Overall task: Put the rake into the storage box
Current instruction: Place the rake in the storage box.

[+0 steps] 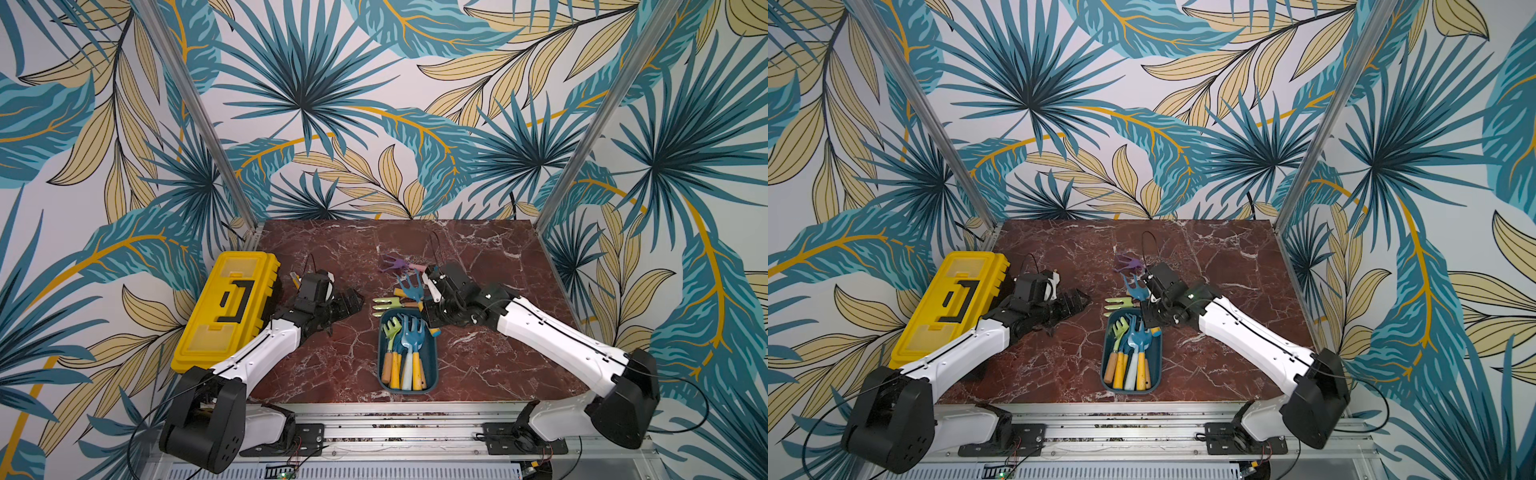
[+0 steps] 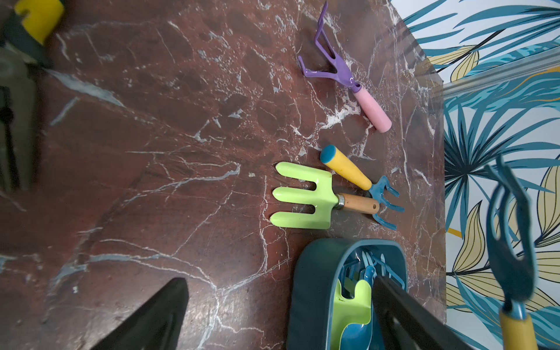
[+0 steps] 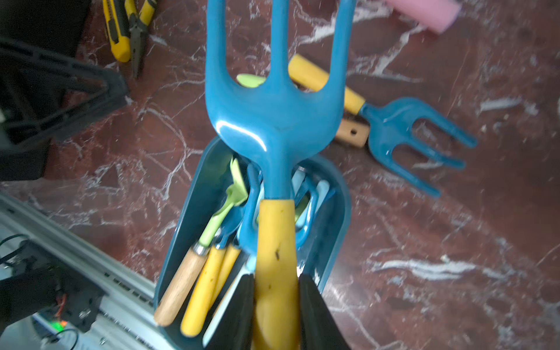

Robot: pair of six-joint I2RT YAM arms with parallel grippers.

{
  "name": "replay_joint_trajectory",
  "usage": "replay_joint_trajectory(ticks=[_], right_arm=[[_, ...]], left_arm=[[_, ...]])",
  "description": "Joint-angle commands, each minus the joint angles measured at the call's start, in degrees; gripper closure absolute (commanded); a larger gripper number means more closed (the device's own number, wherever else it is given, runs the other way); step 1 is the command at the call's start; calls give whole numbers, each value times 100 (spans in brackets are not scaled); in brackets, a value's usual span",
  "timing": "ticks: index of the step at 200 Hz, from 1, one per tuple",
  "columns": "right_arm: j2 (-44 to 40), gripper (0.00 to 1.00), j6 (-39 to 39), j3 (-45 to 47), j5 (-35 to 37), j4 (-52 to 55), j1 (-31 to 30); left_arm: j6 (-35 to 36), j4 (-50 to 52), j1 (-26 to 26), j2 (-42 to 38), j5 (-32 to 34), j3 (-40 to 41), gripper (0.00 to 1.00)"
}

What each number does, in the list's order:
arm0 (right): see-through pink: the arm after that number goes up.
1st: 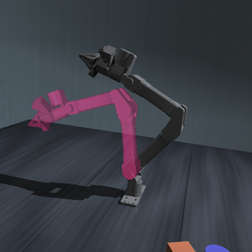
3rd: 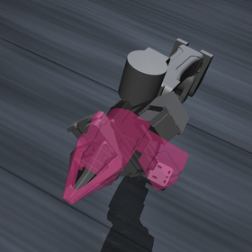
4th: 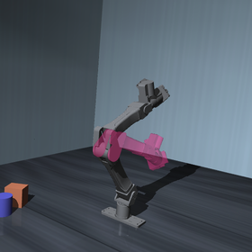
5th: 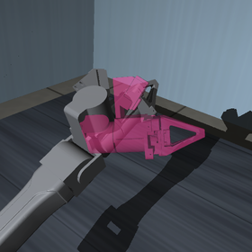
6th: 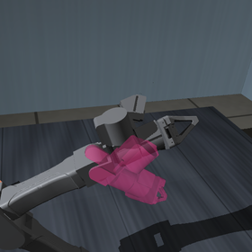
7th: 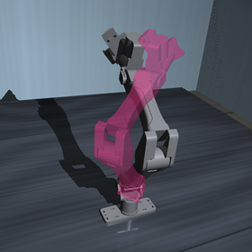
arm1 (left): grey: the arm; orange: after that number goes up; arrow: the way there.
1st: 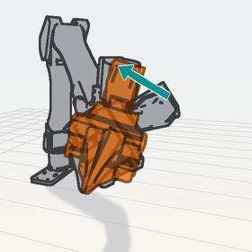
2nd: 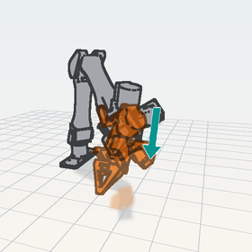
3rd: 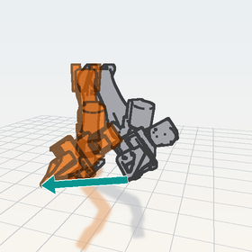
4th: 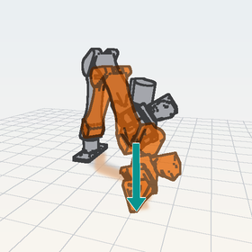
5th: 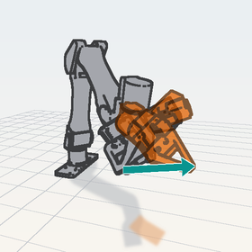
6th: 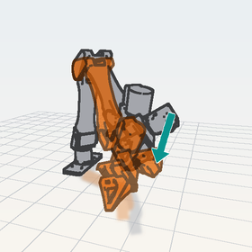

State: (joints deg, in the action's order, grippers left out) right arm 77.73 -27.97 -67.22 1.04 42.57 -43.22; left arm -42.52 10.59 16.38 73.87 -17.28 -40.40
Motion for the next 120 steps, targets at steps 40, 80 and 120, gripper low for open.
replay_joint_trajectory(ticks=[40,80,120], right_arm=[[-1164,82,-2482,1475,431,-428,-976],[-1115,83,-3212,1920,897,-696,-1457],[-752,81,-3468,2064,1035,-1096,-1540]], left_arm=[[-10,-511,-54,-21,-222,286,0],[-58,-667,-51,-3,-321,401,0],[-73,-684,-54,-30,-382,492,0]])
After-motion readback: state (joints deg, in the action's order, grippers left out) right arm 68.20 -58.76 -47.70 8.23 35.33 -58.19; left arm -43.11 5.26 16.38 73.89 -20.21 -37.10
